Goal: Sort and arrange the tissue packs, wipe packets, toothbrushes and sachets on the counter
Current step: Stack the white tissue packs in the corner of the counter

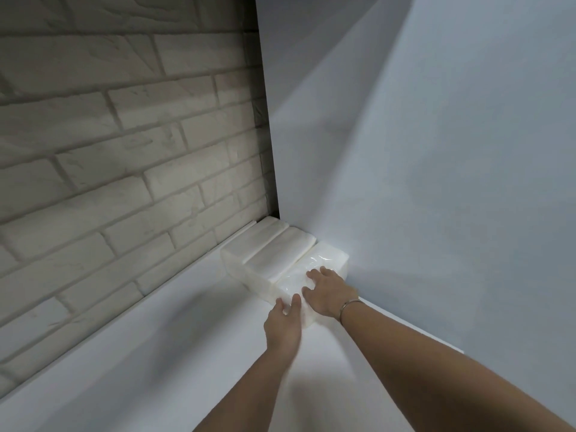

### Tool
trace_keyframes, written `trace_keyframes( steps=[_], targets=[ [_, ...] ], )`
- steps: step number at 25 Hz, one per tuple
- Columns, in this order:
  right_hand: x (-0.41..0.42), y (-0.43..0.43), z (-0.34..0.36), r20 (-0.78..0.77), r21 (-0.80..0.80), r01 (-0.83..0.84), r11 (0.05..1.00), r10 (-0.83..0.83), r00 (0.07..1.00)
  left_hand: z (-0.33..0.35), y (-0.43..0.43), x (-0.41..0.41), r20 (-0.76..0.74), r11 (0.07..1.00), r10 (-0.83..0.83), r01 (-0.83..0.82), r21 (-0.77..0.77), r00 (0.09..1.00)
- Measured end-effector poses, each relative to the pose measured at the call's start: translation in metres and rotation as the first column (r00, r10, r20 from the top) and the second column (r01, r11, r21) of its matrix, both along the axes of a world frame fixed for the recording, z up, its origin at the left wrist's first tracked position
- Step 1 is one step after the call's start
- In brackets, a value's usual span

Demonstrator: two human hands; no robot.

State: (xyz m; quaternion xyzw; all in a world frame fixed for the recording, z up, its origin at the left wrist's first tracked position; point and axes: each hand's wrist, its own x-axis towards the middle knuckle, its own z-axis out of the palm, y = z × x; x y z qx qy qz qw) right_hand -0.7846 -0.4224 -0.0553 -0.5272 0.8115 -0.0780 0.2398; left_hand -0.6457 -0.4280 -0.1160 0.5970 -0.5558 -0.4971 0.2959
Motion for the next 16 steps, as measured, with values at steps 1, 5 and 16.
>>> trace_keyframes(
  steps=[1,5,16],
  targets=[
    [-0.002,-0.001,0.005,-0.008,0.024,-0.016,1.0,0.016,1.0,0.004,-0.001,0.008,0.038,0.997,-0.079,0.079,-0.006,0.996],
    [0.0,0.003,0.027,-0.104,0.087,-0.066,0.994,0.075,0.992,0.017,0.0,0.049,0.086,0.961,-0.275,0.275,0.002,0.958],
    [0.185,0.069,0.067,-0.031,-0.421,-0.208,0.883,0.215,0.976,0.078,0.095,0.211,-0.19,0.922,0.144,-0.201,-0.331,0.971]
  ],
)
